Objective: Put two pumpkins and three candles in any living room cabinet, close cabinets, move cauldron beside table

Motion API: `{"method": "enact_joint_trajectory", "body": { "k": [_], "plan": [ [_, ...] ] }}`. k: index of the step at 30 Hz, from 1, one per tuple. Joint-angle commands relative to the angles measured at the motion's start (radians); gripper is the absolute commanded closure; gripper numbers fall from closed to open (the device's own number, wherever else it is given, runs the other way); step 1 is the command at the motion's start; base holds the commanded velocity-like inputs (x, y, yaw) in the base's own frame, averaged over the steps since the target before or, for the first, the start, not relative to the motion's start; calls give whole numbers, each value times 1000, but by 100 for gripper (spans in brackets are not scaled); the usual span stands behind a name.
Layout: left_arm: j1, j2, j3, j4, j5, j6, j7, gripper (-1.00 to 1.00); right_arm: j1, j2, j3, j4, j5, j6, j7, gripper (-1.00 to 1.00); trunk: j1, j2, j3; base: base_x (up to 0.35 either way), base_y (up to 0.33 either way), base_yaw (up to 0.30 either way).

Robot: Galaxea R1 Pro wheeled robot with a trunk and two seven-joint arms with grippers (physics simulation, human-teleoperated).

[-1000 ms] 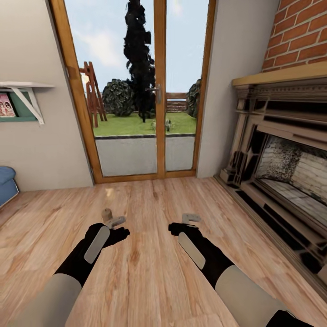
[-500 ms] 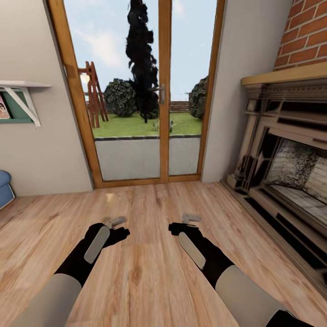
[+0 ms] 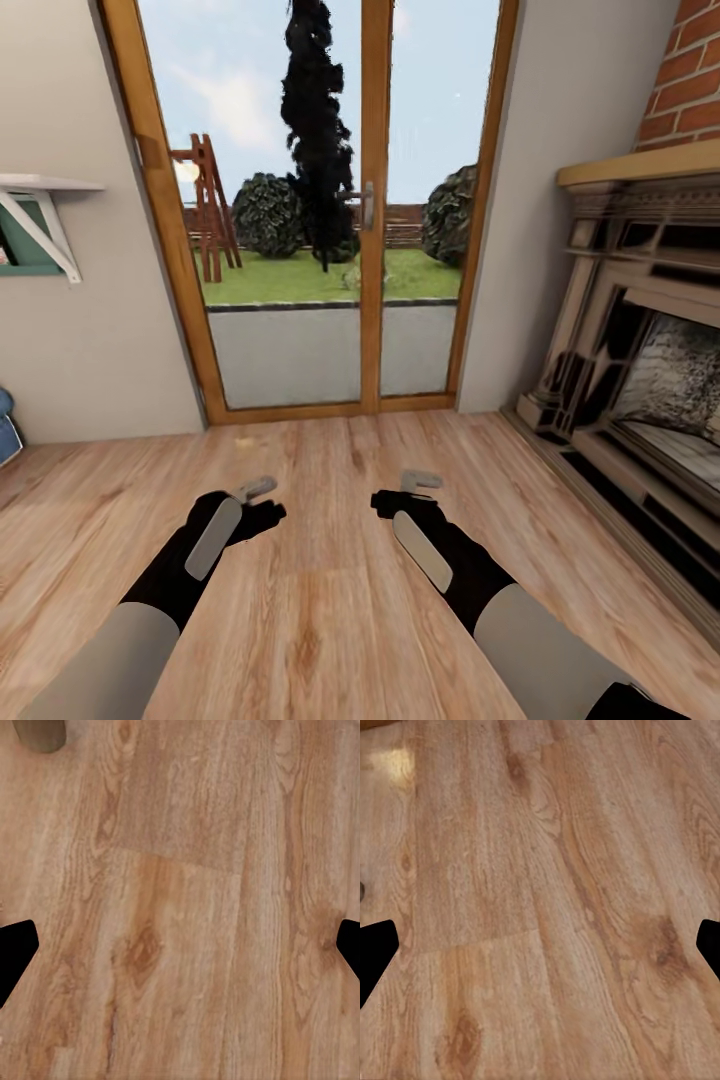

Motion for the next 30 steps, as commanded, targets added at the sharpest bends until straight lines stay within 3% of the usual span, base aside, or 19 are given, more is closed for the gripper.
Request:
{"method": "enact_joint_trajectory", "body": {
  "k": [1, 8, 30],
  "plan": [
    [-1, 1, -4, -1, 10, 0, 10, -100, -1, 0, 3, -1, -7, 2, -8, -100, 0, 0, -1, 338, 94, 213],
    [-1, 3, -4, -1, 10, 0, 10, -100, -1, 0, 4, -1, -7, 2, -8, -100, 0, 0, -1, 313, 129, 162],
    [-1, 3, -4, -1, 10, 0, 10, -100, -1, 1, 5, -1, -6, 4, -10, -100, 0, 0, -1, 291, 167, 9]
  ]
}}
